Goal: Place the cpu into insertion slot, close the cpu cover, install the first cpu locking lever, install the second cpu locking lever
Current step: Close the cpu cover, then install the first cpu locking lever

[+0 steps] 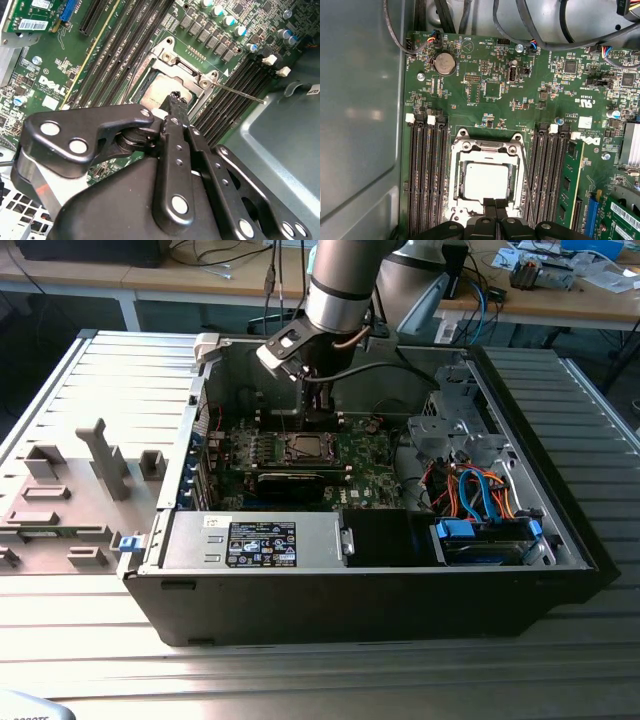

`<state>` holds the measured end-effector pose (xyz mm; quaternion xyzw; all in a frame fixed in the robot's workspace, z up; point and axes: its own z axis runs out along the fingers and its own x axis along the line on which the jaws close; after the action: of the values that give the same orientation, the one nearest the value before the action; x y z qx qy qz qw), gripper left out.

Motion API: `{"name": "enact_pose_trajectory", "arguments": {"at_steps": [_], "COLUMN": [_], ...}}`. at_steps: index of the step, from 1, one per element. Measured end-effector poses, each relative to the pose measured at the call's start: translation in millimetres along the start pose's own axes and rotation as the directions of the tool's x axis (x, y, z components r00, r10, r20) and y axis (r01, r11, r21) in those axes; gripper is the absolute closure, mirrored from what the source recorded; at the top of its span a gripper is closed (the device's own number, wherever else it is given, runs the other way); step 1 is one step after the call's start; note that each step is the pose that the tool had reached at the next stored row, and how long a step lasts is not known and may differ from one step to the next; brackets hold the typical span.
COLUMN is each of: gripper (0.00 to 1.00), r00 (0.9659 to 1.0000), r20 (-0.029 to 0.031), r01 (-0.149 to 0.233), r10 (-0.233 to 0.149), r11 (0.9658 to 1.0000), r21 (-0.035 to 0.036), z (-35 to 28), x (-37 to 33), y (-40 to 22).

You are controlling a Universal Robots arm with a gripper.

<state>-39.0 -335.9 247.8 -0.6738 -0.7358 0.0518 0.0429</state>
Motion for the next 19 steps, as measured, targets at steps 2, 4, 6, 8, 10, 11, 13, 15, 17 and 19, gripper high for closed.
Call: {"name": "enact_pose_trajectory", "arguments": {"at_steps": [2, 4, 6, 8, 10, 11, 13, 15, 17, 19], "gripper": [0.89, 0.89, 0.89, 0.89, 0.89, 0.89, 0.89, 0.89, 0.89, 0.89], "r00": [1.0000, 1.0000, 0.9996, 0.9923, 0.9868, 0.9859, 0.9836, 0.9806, 0.9785, 0.9762], "r20": [0.0001, 0.0001, 0.0037, 0.0167, 0.0219, 0.0225, 0.0244, 0.0265, 0.0279, 0.0293], "r01": [0.000, 0.000, 0.027, 0.123, 0.160, 0.166, 0.179, 0.194, 0.205, 0.215], "r10": [0.000, 0.000, -0.027, -0.123, -0.160, -0.166, -0.179, -0.194, -0.205, -0.215], "r11": [1.0000, 1.0000, 0.9996, 0.9924, 0.9870, 0.9862, 0.9839, 0.9809, 0.9789, 0.9767], "r21": [0.0000, 0.0000, -0.0002, 0.0002, 0.0007, 0.0008, 0.0009, 0.0013, 0.0014, 0.0017], "z": [-0.1, -0.1, -0.2, -0.2, -0.2, -0.2, -0.2, -0.2, -0.2, -0.2], "x": [0.0, 0.0, 0.0, 0.0, 0.0, 0.0, 0.0, 0.0, 0.0, 0.0], "y": [0.0, 0.0, 0.0, 0.0, 0.0, 0.0, 0.0, 0.0, 0.0, 0.0]}}
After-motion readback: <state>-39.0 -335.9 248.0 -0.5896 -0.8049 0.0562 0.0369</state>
